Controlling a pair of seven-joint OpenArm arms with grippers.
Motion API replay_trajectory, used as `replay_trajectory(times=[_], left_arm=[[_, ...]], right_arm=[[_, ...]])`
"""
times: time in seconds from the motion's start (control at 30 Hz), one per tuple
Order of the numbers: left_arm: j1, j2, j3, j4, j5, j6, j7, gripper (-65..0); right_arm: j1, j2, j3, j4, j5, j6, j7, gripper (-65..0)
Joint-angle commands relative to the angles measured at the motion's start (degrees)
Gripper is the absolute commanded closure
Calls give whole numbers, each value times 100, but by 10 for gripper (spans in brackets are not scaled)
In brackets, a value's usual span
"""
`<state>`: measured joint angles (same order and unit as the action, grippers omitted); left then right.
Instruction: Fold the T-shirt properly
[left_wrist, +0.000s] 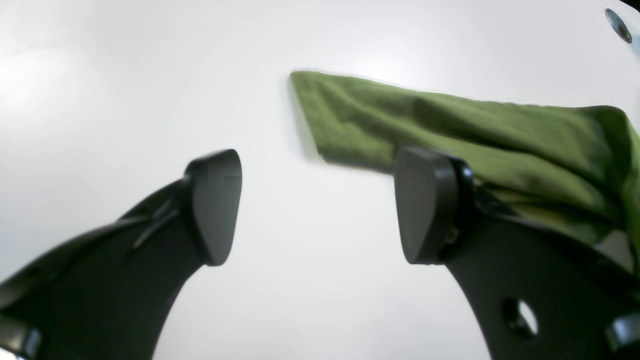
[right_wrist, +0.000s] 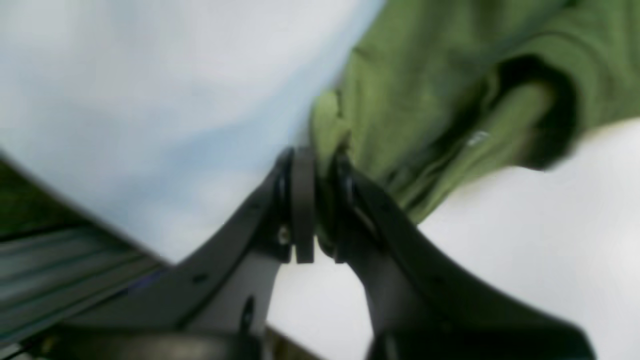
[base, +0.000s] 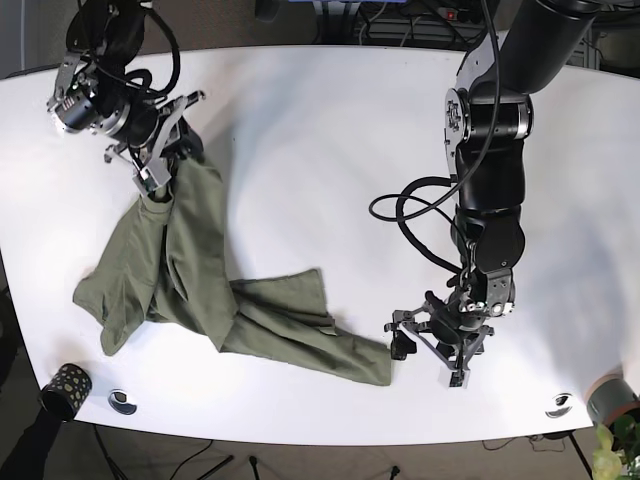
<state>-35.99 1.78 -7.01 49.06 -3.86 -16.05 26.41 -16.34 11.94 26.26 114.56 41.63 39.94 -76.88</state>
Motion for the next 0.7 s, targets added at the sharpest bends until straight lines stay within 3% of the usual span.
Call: replay_trajectory(times=[0.0,0.23,0.67], left_arm=[[-195,-7,2,92,-41,-8,-105,-446],[-1,90,274,-5,-58,-8,-105,-446],[772,722,1259,-242,-67,-25,-114,-446]], right_arm=[[-234,102,315,109,387,6,115,0],[-946,234,640,91,686,6,115,0],[-771,67,631,82,659,6,115,0]])
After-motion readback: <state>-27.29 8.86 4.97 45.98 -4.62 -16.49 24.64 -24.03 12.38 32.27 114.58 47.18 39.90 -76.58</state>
